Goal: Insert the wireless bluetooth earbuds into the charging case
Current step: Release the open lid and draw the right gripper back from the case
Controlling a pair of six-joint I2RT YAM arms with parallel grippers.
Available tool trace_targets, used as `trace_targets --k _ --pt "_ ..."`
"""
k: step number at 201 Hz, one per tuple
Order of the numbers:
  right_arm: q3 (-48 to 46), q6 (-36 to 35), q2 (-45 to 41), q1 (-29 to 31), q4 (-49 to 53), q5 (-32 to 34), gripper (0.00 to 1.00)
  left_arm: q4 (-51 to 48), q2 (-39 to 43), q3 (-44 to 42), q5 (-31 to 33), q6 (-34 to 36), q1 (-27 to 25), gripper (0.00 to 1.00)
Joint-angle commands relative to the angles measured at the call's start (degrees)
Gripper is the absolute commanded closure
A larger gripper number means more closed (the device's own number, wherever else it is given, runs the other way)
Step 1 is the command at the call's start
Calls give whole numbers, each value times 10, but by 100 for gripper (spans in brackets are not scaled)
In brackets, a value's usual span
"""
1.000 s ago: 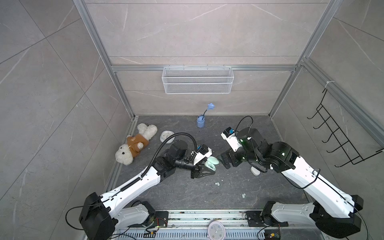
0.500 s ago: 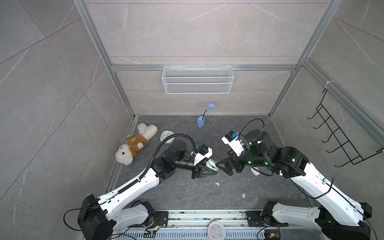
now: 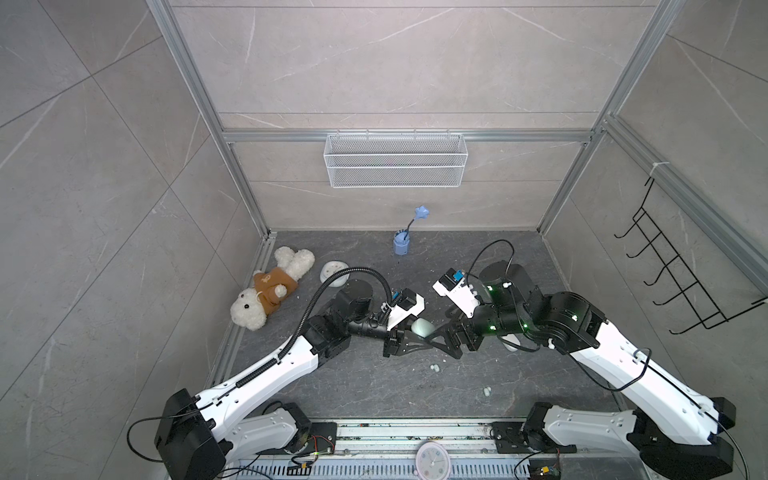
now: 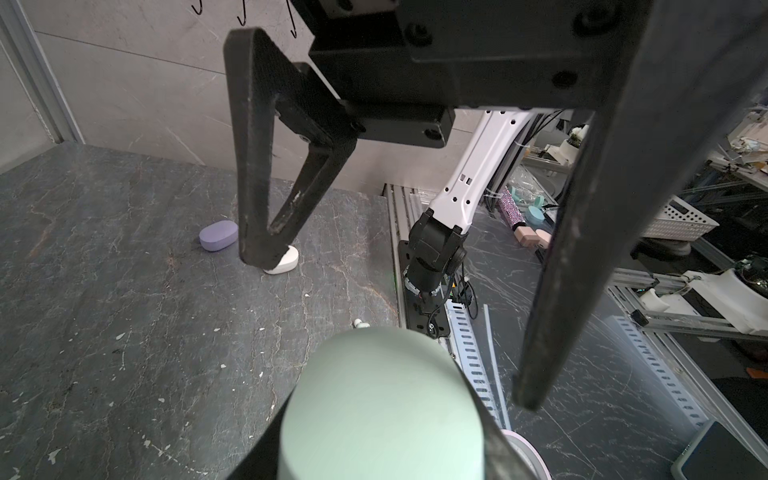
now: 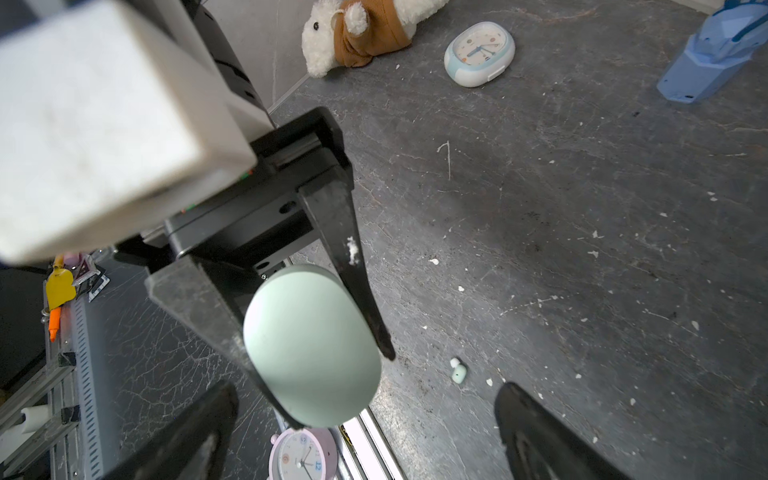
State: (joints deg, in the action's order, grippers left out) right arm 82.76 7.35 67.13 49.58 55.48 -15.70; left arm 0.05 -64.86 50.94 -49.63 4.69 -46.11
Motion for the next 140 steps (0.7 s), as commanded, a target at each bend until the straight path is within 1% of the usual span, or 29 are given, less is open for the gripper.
trace_targets --k 1,28,57,79,103,140 --pt "1 -14 13 5 2 11 2 17 5 25 -13 -1 -2 94" --pt "8 -10 20 5 8 55 2 11 5 30 -17 2 -2 94" --pt "11 -3 16 5 4 84 2 5 8 30 -22 3 -2 94" --pt "22 -1 20 6 25 124 2 5 12 28 -25 2 -2 94" --pt "27 9 16 -1 27 166 1 4 15 28 -29 1 -2 94" --pt "47 20 27 -20 33 198 1 10 18 27 -35 -3 -3 94"
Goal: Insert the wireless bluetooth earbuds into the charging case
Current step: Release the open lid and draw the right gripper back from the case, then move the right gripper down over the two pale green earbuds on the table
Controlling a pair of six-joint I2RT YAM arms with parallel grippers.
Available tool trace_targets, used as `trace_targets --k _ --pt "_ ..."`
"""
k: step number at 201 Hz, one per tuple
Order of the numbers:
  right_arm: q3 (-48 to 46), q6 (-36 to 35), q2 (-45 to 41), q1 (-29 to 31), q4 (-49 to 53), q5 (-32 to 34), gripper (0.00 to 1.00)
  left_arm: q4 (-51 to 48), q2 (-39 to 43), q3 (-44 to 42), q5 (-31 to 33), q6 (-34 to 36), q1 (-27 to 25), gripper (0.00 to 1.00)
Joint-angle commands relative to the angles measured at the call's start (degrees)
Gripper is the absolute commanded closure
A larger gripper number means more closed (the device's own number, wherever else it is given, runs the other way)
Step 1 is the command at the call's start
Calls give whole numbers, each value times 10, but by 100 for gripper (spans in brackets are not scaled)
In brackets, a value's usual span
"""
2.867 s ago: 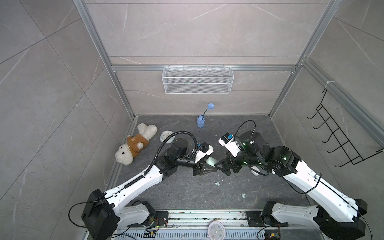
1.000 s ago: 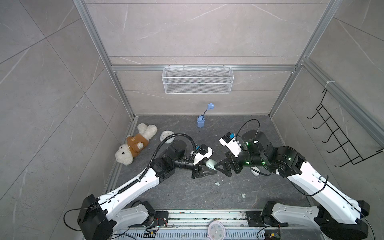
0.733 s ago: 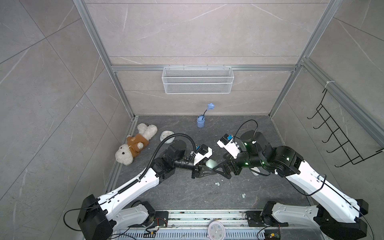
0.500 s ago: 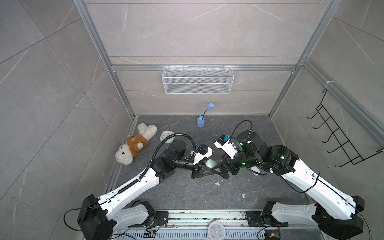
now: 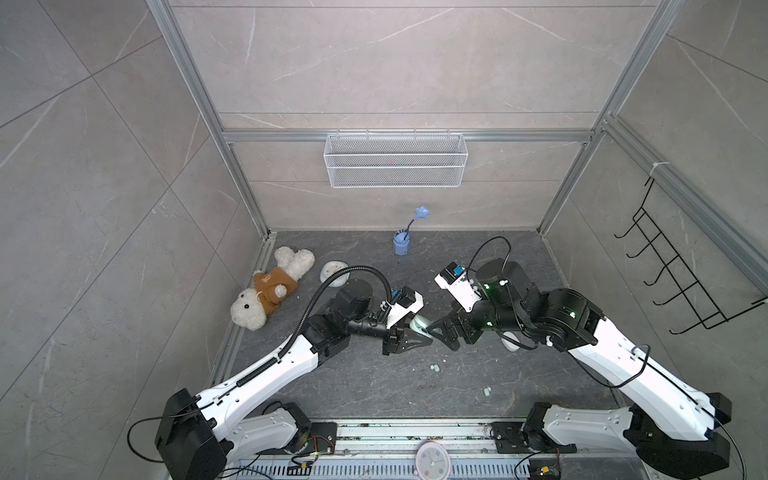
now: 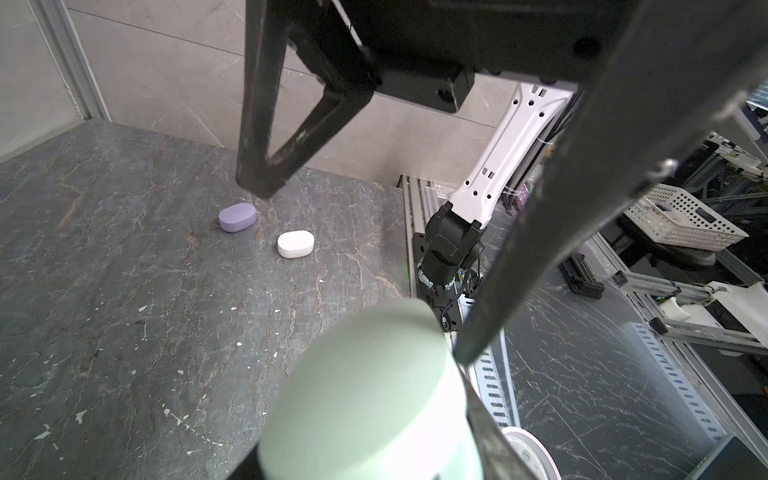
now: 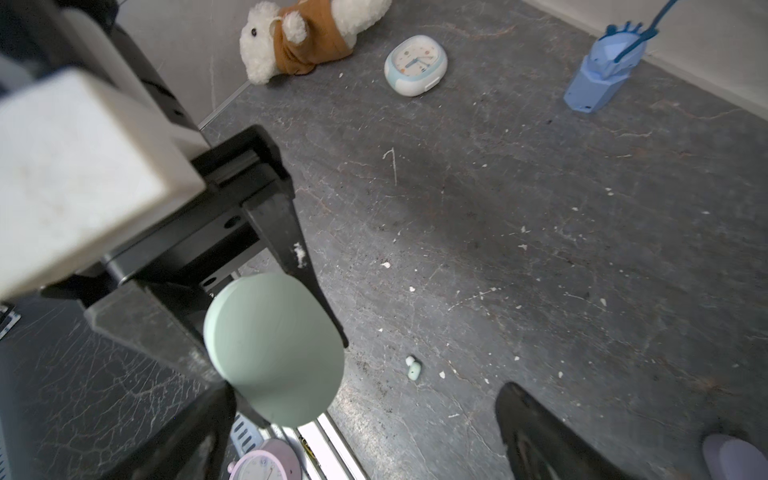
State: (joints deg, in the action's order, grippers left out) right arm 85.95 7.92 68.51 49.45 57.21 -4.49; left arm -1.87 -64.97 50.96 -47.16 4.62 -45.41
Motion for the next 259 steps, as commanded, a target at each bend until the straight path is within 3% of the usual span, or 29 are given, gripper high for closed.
trace_targets --k 1,91,143,204,259 --pt "16 14 14 -19 16 86 1 29 20 27 -60 -2 -10 94" --pt "30 20 24 -22 27 71 0 52 27 11 -51 -16 -10 95" --pt "57 52 12 -23 50 -7 0 119 26 -28 -23 -61 -10 95" --pt "43 150 -43 -40 81 -14 0 211 22 -64 0 -110 -10 95" --pt "-75 291 -115 -151 127 -26 0 295 24 -102 26 -144 -10 95"
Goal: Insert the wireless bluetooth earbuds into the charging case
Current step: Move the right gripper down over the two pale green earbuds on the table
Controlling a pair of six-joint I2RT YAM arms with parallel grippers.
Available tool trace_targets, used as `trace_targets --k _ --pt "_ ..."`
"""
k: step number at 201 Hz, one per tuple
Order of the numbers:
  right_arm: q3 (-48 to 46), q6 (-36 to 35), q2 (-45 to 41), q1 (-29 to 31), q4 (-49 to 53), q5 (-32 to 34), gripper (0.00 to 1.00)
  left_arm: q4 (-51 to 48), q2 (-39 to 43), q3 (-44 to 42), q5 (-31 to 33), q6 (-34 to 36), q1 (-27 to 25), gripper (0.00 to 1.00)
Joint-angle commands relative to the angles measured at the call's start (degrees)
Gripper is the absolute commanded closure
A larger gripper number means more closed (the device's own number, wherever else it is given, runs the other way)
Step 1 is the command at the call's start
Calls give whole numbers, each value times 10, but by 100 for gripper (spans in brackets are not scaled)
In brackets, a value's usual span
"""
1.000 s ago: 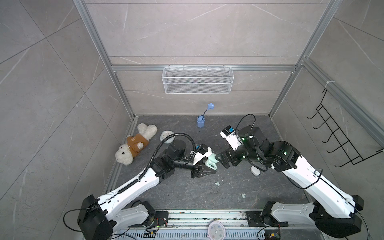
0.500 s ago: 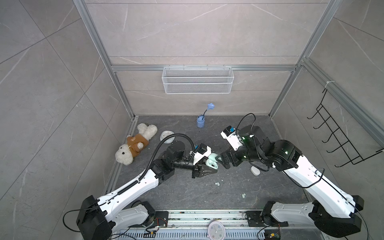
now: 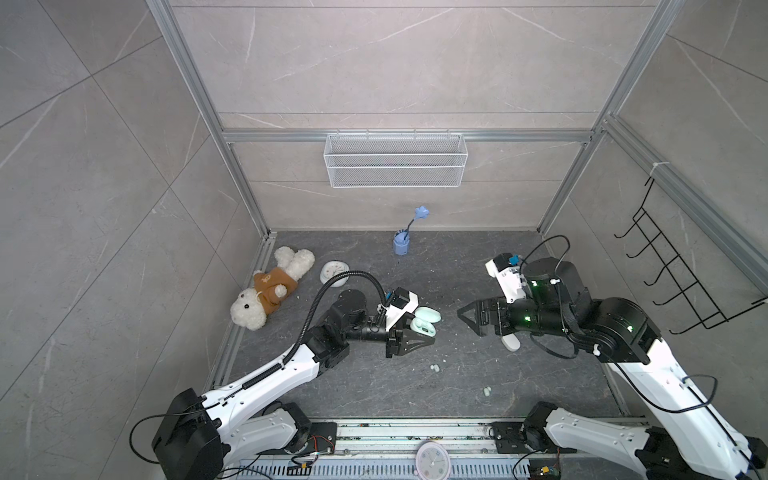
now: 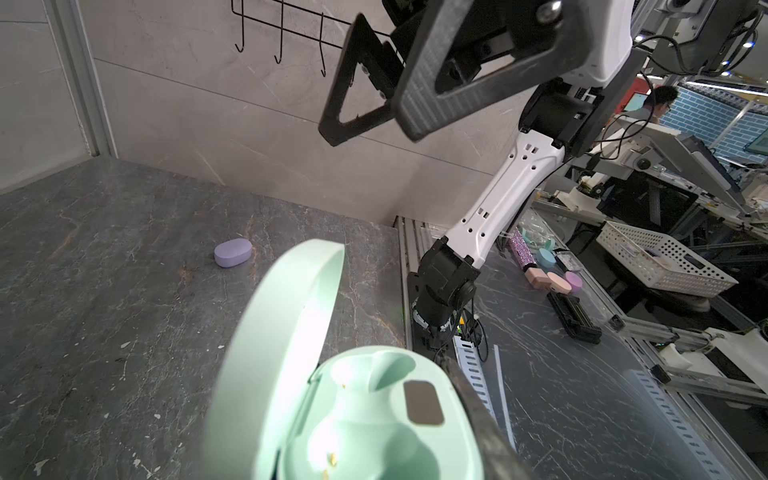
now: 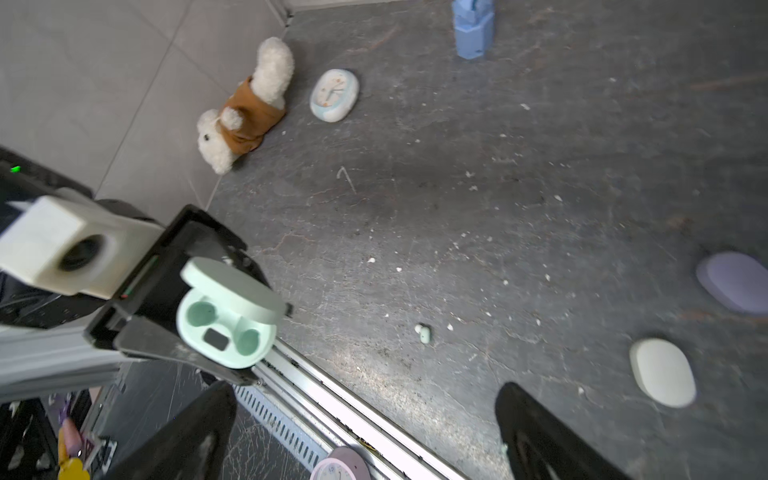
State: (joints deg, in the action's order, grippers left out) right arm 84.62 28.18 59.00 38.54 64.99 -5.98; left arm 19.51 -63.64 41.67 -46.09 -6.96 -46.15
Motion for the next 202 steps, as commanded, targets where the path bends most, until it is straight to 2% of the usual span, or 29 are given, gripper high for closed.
trace_targets --k 1,30,58,96,156,202 --pt "-70 94 -23 -47 49 -15 0 82 11 -10 16 -29 -3 95" --pt "-213 172 -67 -80 15 -47 0 115 2 -17 23 -36 -3 95" --pt "-374 260 -108 -85 -50 -52 0 119 -3 -12 18 -34 -3 95" --pt "-514 350 -123 -85 -136 -55 0 108 0 -9 13 -32 -3 95" --pt "-589 371 -54 -84 -248 -72 0 83 8 1 14 -20 -3 95" --pt "-605 375 -10 -84 -319 -82 0 76 4 8 18 -19 -3 95"
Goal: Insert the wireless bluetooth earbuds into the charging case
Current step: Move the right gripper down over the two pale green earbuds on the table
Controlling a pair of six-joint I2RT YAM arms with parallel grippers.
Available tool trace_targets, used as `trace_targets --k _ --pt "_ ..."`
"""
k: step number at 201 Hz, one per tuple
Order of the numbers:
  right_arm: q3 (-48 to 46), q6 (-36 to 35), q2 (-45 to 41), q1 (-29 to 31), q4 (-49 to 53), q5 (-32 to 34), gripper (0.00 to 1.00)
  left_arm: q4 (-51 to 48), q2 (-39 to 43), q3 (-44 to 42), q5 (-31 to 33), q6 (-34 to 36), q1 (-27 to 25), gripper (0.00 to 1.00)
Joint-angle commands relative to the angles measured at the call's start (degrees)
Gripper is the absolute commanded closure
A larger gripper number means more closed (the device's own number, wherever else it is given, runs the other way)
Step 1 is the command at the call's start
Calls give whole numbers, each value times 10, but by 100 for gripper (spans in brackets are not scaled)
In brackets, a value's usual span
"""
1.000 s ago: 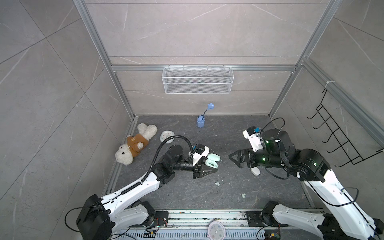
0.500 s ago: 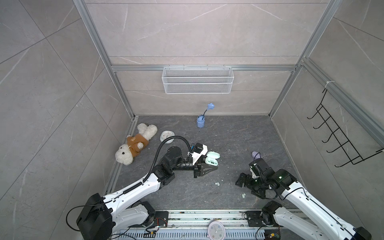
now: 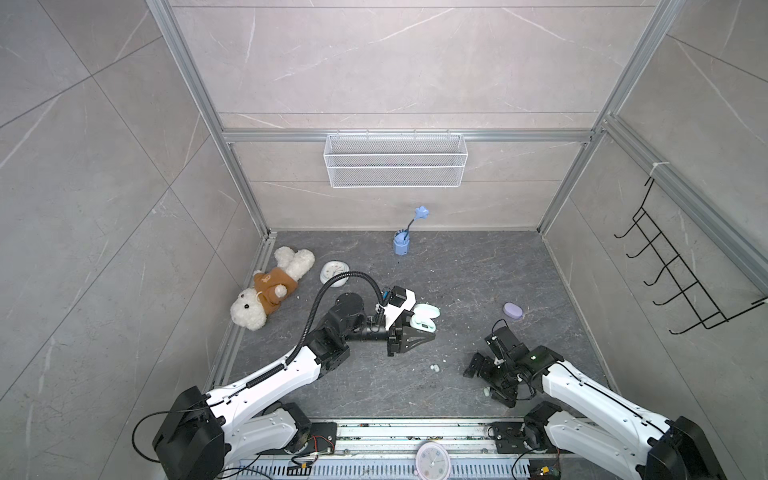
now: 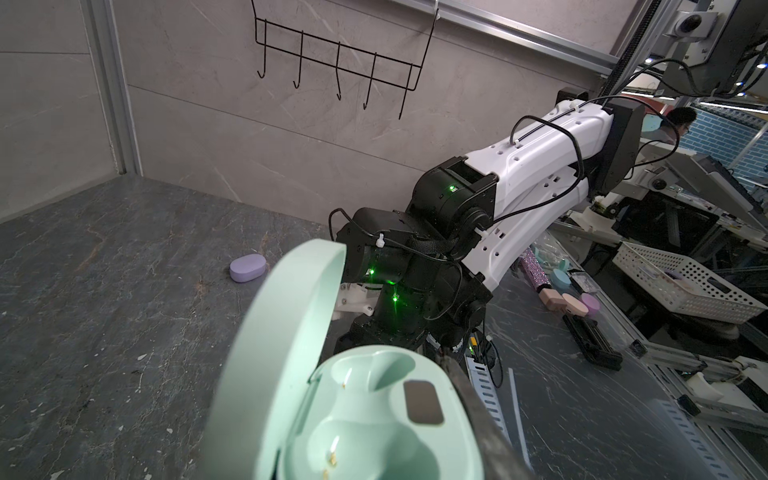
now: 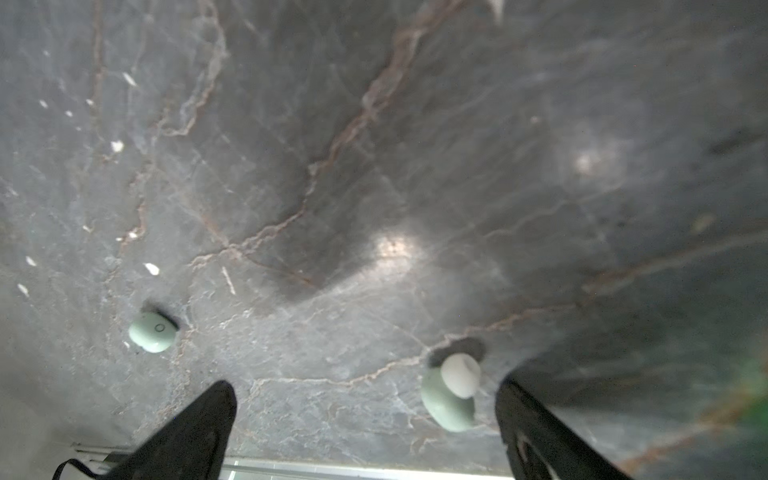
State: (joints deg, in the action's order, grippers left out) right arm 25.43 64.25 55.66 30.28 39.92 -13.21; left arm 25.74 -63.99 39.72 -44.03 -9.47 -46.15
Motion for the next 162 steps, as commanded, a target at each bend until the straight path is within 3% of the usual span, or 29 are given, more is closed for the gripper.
trace_targets --k 1,162 --pt "-13 14 24 -2 -70 -10 0 13 7 28 -3 7 -3 95" --pt "50 0 75 11 -140 -46 0 3 -6 40 -5 8 -3 96"
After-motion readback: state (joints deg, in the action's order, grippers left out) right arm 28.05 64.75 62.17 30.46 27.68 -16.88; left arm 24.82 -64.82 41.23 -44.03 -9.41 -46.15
